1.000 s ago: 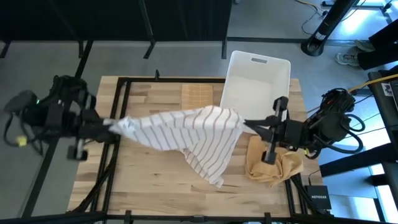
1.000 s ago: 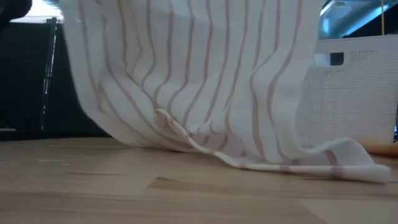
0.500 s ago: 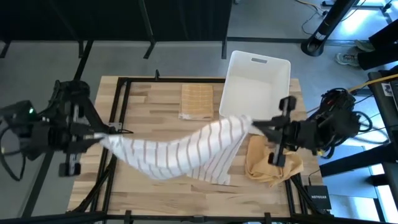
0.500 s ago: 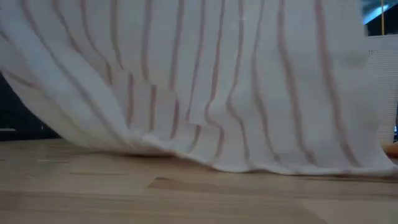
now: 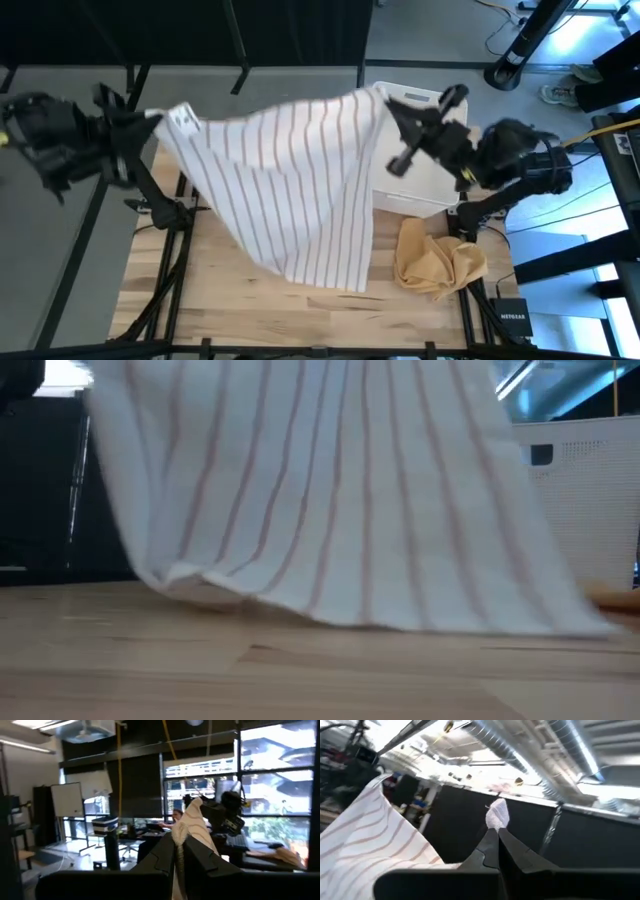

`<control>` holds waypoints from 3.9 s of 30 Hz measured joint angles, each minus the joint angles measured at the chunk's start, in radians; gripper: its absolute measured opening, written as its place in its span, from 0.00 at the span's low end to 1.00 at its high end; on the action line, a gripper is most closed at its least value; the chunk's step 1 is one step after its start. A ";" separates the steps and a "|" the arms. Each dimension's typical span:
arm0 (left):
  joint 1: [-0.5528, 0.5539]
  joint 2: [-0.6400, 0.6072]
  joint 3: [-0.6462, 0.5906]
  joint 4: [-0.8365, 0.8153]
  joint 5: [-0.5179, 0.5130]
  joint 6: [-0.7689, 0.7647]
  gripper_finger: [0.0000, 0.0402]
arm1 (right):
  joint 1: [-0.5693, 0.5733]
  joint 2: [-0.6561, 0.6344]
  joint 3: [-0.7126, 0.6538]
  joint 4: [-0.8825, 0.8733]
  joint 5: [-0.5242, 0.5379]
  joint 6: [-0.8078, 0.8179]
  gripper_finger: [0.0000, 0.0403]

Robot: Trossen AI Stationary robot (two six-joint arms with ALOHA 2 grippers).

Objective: Fold towel
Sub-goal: Fold the white towel

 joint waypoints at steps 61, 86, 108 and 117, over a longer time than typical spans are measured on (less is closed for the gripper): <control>-0.333 0.710 0.045 -1.386 0.341 -2.270 0.04 | 0.718 0.405 -0.201 -0.529 -0.192 1.161 0.00; -0.163 0.716 -0.395 -1.836 0.723 -3.050 0.04 | 0.363 0.428 -0.617 -0.528 -0.030 1.361 0.04; -0.024 0.653 -0.427 -1.835 0.866 -2.909 0.33 | 0.156 0.510 -0.420 -0.566 -0.125 1.222 0.57; 0.100 0.710 -0.474 -1.690 0.664 -2.759 0.44 | 0.014 0.677 -0.421 -0.539 -0.230 1.294 0.58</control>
